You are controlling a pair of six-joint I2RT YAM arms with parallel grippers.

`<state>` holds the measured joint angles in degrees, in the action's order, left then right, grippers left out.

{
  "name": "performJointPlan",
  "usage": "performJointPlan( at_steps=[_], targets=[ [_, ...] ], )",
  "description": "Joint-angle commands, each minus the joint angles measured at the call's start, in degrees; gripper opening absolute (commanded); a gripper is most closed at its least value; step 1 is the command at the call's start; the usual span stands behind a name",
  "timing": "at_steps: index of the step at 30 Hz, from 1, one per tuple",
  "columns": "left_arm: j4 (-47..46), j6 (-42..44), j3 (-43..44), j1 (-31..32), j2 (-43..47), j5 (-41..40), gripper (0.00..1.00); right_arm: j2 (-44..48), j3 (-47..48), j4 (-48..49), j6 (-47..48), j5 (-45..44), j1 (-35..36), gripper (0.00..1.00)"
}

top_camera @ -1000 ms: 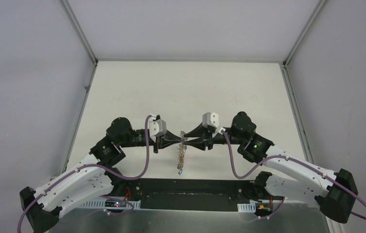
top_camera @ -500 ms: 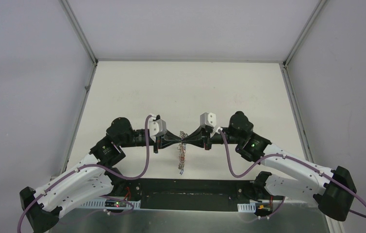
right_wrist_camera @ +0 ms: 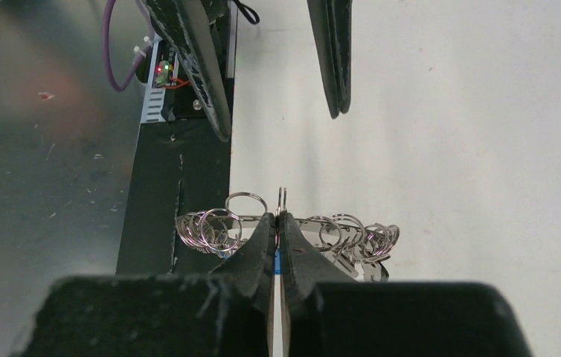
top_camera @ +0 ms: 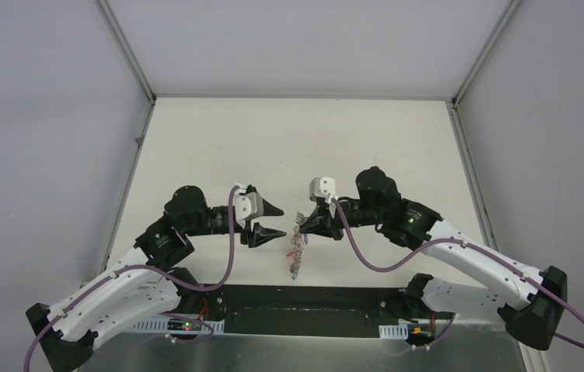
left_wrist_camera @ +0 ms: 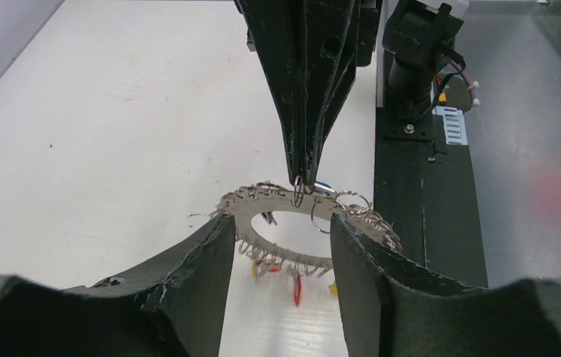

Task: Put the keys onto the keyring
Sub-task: Adjust the key on the keyring.

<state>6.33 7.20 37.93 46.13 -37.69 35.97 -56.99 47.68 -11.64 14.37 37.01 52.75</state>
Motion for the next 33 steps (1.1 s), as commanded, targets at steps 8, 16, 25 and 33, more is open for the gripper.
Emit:
performJointPlan(
  at_steps=[8, 16, 25, 33],
  targets=[
    [4.19, 4.71, 4.06, 0.29, -3.48, 2.45, 0.52, -7.12, 16.91, -30.32, 4.09, -5.60, -0.17, 0.00],
    [-12.65, -0.89, -2.67, 0.95, -6.93, 5.07, 0.43, -12.92, 24.59, -39.79, 3.15, -4.90, -0.86, 0.00],
    [-26.90, -4.48, -8.67, 3.44, -11.66, 4.49, 0.40, -10.89, 22.20, -36.08, 3.74, -0.60, -1.92, 0.00],
    [-31.40, -5.33, -9.39, 4.62, -14.37, 4.53, 0.25, -10.61, 21.33, -34.56, 3.04, 0.36, -2.04, 0.00]
  ],
)
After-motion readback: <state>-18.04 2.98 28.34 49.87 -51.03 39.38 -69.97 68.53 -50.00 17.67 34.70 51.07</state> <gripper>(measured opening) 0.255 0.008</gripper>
